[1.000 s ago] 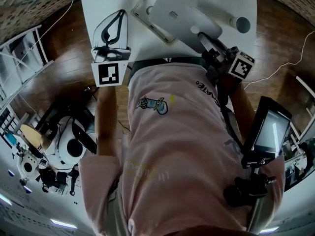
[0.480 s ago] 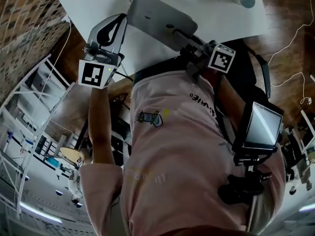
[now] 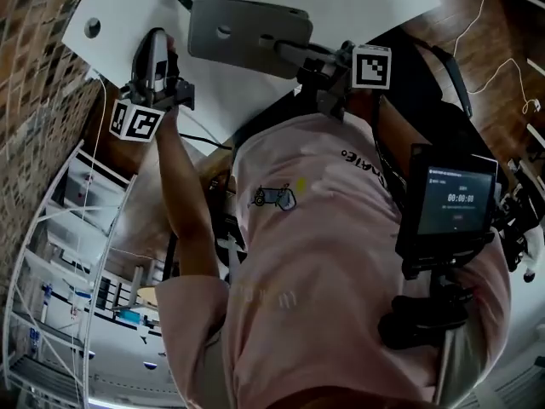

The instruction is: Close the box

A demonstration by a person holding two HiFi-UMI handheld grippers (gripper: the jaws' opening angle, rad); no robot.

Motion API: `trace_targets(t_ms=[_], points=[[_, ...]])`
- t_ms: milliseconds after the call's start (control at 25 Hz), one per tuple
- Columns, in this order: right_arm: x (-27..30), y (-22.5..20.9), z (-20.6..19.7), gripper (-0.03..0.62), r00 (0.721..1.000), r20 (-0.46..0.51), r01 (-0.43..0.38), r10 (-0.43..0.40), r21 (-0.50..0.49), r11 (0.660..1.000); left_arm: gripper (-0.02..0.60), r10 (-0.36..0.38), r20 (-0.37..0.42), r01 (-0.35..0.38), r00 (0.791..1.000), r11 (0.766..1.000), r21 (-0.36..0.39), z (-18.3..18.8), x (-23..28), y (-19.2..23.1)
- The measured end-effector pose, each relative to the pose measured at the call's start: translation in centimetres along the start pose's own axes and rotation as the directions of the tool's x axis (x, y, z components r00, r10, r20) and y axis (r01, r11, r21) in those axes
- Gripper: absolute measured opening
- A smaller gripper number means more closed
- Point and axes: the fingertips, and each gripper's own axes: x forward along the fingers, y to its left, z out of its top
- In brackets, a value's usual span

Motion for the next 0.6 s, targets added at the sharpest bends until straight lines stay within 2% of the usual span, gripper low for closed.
trace_targets(t_ms=[80,160,280,360,480,560,600], points=[[0.1,-0.4,0.0,0.028,0.999,-0.014,0.032,-0.032,-0.009,0.999,0.000,0.011,-0.089,-0.005,0.996,0.998,0.068,-1.4,0.3,0.1],[0.4,-0.5,0.4,0.025,0.999,-0.013,0.047,-0.047,-0.016,0.999,0.000,-0.016,-0.157,0.030,0.988,0.995,0.090,-2.6,0.9,-0.4],[0.9,-0.5,0.6,0.023,0.996,-0.023,0.085,-0.086,-0.049,0.995,0.000,-0.040,-0.285,0.085,0.958,0.985,0.149,-4.6,1.4,-1.5],[0.5,-1.3,0.7,0.016,0.986,-0.025,0.161,-0.163,-0.067,0.985,0.000,-0.040,-0.324,0.109,0.945,0.974,0.198,-5.6,1.7,-2.0],[-0.2,-2.1,1.2,0.034,0.966,-0.005,0.258,-0.260,-0.084,0.962,0.001,-0.027,-0.343,0.129,0.939,0.952,0.277,-6.6,2.1,-2.2],[-0.1,-1.9,1.0,0.039,0.962,-0.018,0.269,-0.273,-0.132,0.954,0.002,-0.020,-0.388,0.152,0.921,0.937,0.313,-7.6,2.1,-2.4],[0.0,-1.8,0.6,0.083,0.959,-0.040,0.269,-0.279,-0.169,0.948,0.000,-0.016,-0.417,0.168,0.909,0.929,0.330,-8.1,2.0,-2.6]])
